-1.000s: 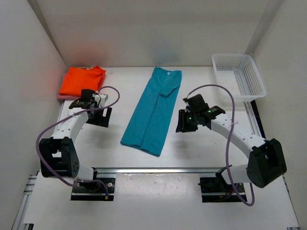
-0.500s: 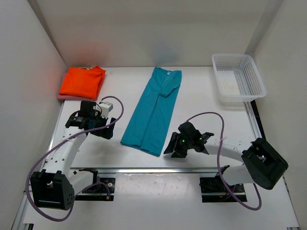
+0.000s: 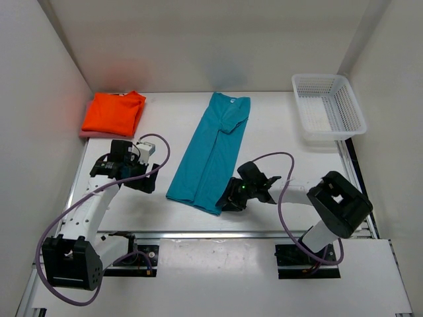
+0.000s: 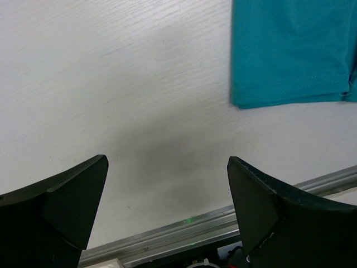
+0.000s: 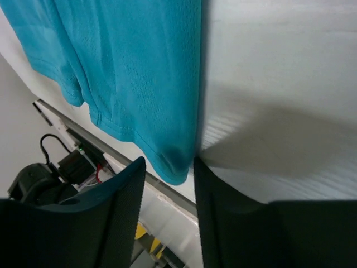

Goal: Fold and stack the t-shirts
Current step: Rotate the tshirt 90 degrees

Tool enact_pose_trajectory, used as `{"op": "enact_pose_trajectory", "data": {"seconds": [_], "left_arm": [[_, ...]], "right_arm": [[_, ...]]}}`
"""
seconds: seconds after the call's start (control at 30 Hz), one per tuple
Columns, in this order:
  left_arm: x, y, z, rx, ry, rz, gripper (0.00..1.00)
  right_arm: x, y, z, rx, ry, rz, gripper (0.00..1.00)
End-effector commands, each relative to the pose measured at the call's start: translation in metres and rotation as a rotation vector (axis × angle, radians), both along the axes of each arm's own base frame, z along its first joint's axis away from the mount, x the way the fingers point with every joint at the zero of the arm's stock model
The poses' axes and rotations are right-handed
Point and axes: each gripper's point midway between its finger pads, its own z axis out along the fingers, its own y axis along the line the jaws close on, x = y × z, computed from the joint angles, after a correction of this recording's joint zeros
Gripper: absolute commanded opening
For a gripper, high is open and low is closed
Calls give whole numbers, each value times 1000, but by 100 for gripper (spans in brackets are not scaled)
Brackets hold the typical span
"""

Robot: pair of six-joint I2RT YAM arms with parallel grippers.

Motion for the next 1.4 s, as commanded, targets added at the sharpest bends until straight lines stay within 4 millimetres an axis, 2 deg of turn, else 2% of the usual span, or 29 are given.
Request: {"op": "enact_pose_trajectory", "data": {"seconds": [0.0, 0.07, 0.13, 0.17, 0.2, 0.33, 0.37, 0.4, 0.47, 0.5, 0.57, 0.67, 0.7, 0.73, 0.8, 0.83, 0.9, 0.93, 0.97, 1.1, 1.2, 1.27, 1.37], "left_arm": [[0, -2, 4, 0, -33, -11, 99], [1, -1, 7, 5, -49, -9, 98], [1, 0, 7, 12, -55, -14, 99], [0, 1, 5, 21, -53, -12, 98], [1, -1, 8, 22, -65, -25, 99], [-2, -10, 5, 86, -84, -133, 98], [-3, -5, 2, 147, -86, -154, 97], [-5, -17, -1, 167, -87, -225, 96], [-4, -15, -5, 329, -106, -336, 93], [-5, -24, -8, 366, -114, -405, 92], [-1, -31, -6, 499, -167, -562, 91], [4, -70, 8, 650, -358, -845, 91], [5, -77, 10, 678, -395, -908, 90], [5, -84, 10, 736, -440, -1008, 90], [1, -100, 4, 775, -508, -1227, 90], [-1, -106, 6, 764, -550, -1274, 89], [-15, -121, -11, 764, -614, -1502, 89], [-15, -129, -9, 759, -674, -1535, 90], [-22, -131, -21, 759, -684, -1631, 88], [-46, -150, -45, 691, -753, -1885, 88], [-56, -155, -59, 653, -828, -2001, 87], [-53, -156, -69, 661, -855, -2021, 86], [-57, -162, -74, 574, -842, -2038, 86]], "right_arm": [[-5, 4, -10, 9, 81, 12, 44], [-7, 6, -9, 15, 83, 25, 35], [-8, 4, -8, 25, 88, 19, 13], [-11, 3, -5, 32, 89, 20, 9], [-9, -3, -4, 34, 93, -2, 0], [-15, -29, 1, 30, 76, -41, 0], [-18, -36, -1, 16, 83, -48, 0], [-21, -47, -1, 19, 85, -61, 0], [-21, -64, -1, 45, 84, -90, 0], [-31, -73, -1, 49, 97, -80, 0], [-33, -84, -1, 58, 100, -92, 0], [-26, -102, 4, 85, 97, -124, 1], [-29, -105, 4, 99, 97, -102, 1], [-21, -109, 8, 111, 67, -104, 4], [-21, -112, 14, 142, 91, -83, 13], [-16, -112, 18, 147, 66, -62, 16], [-18, -110, 19, 145, 72, -8, 23], [-16, -107, 19, 137, 52, 28, 24], [-17, -106, 19, 132, 62, 49, 28], [-21, -104, 17, 120, 85, 84, 31], [-20, -104, 22, 129, 68, 46, 33], [-23, -106, 22, 132, 77, 3, 33], [-30, -103, 24, 157, 99, -39, 34]]}}
